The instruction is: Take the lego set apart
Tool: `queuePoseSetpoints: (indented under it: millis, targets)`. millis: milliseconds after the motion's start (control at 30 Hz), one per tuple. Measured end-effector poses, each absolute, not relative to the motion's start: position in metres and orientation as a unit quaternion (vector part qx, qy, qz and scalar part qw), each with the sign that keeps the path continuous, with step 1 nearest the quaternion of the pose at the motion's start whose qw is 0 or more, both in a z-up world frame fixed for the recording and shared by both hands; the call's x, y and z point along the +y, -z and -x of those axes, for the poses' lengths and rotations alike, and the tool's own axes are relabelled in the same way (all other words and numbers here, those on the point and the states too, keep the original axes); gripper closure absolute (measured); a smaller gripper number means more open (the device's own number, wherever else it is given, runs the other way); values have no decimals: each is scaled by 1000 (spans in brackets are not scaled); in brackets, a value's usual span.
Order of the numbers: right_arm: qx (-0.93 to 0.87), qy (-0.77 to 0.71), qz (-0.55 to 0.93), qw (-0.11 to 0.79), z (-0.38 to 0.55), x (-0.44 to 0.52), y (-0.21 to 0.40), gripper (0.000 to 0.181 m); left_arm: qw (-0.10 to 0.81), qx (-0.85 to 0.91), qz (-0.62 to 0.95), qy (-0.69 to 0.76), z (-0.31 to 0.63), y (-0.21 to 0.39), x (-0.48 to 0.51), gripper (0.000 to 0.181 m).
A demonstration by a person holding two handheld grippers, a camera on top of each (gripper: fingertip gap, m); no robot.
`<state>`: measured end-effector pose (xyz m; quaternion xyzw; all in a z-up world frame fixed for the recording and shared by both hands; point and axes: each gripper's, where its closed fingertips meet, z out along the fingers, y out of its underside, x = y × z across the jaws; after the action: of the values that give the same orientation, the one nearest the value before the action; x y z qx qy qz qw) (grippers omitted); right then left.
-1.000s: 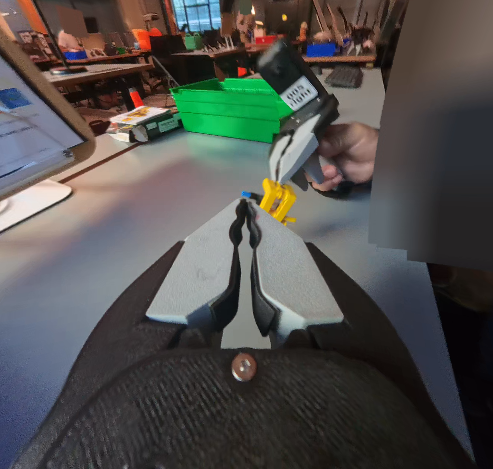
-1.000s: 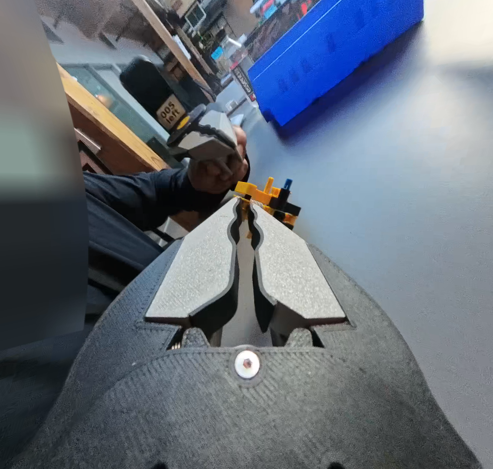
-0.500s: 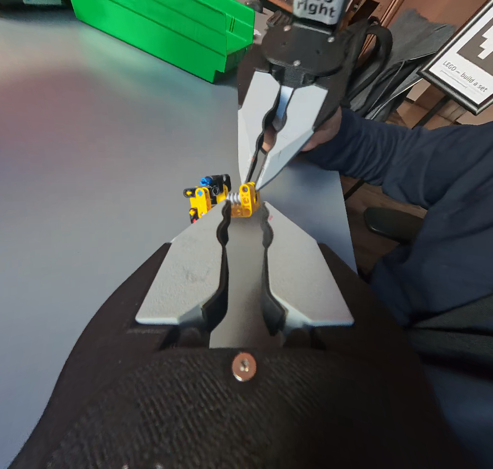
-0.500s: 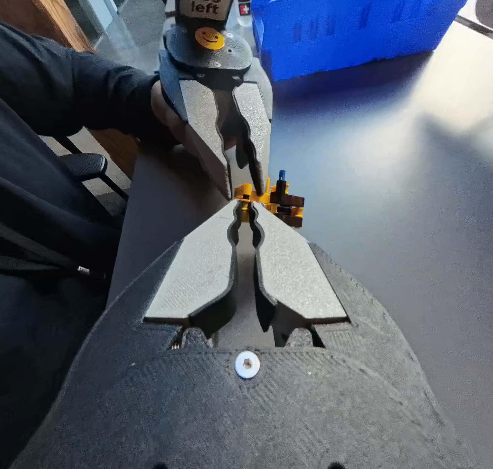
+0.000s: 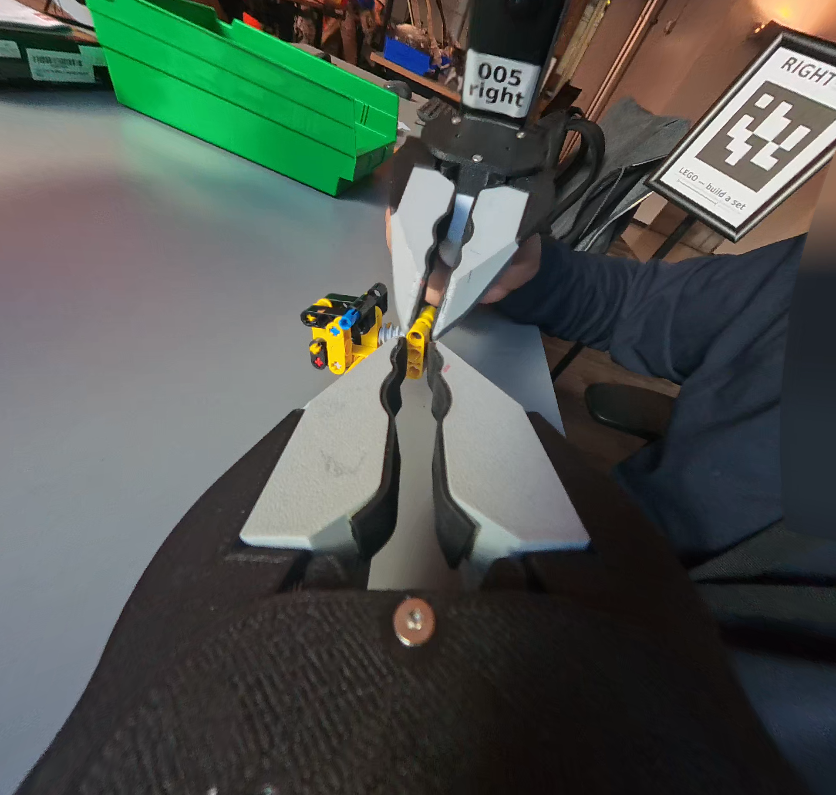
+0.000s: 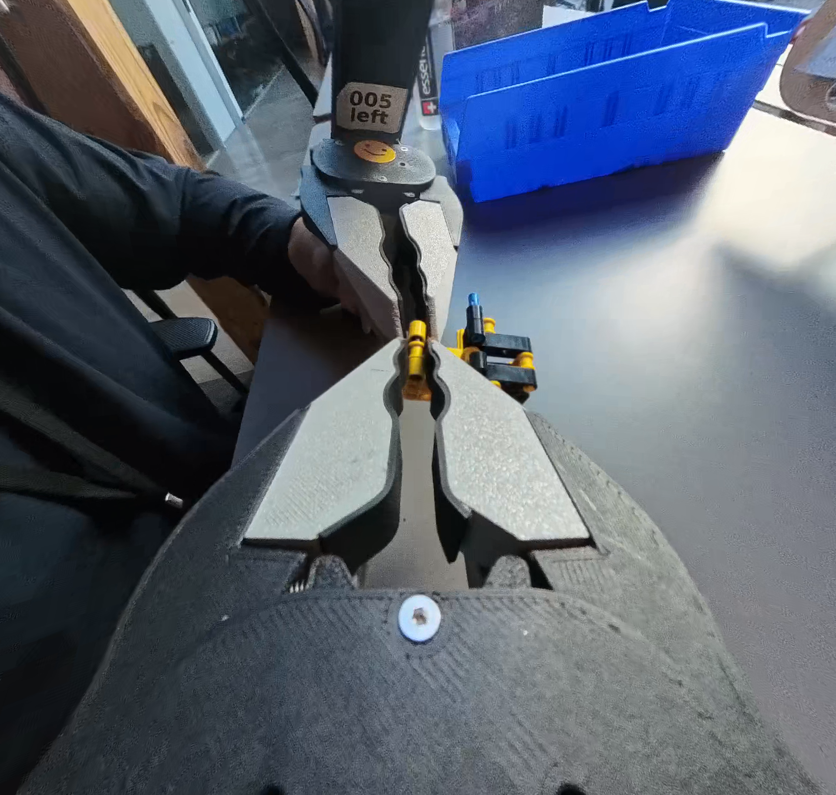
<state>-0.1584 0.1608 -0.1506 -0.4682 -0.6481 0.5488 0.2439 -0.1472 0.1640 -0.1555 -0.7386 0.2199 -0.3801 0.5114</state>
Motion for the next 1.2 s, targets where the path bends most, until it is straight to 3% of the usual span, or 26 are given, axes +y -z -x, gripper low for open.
queuePoseSetpoints:
  millis: [300, 833, 1000, 1200]
  targets:
    - [-685, -511, 481, 196, 148, 155, 178, 178, 495, 281, 767, 297, 144, 173, 157, 175]
    - [-711, -482, 469, 206, 139, 158, 179, 178, 500, 292, 768, 275, 138, 175, 157, 175]
    - [-659, -544, 505, 125, 144, 159, 186, 178, 478, 323, 784, 230, 141, 189, 159, 174]
    - [-628, -561, 530, 104, 151, 165, 187, 178, 488, 329, 790, 173, 150, 192, 166, 174]
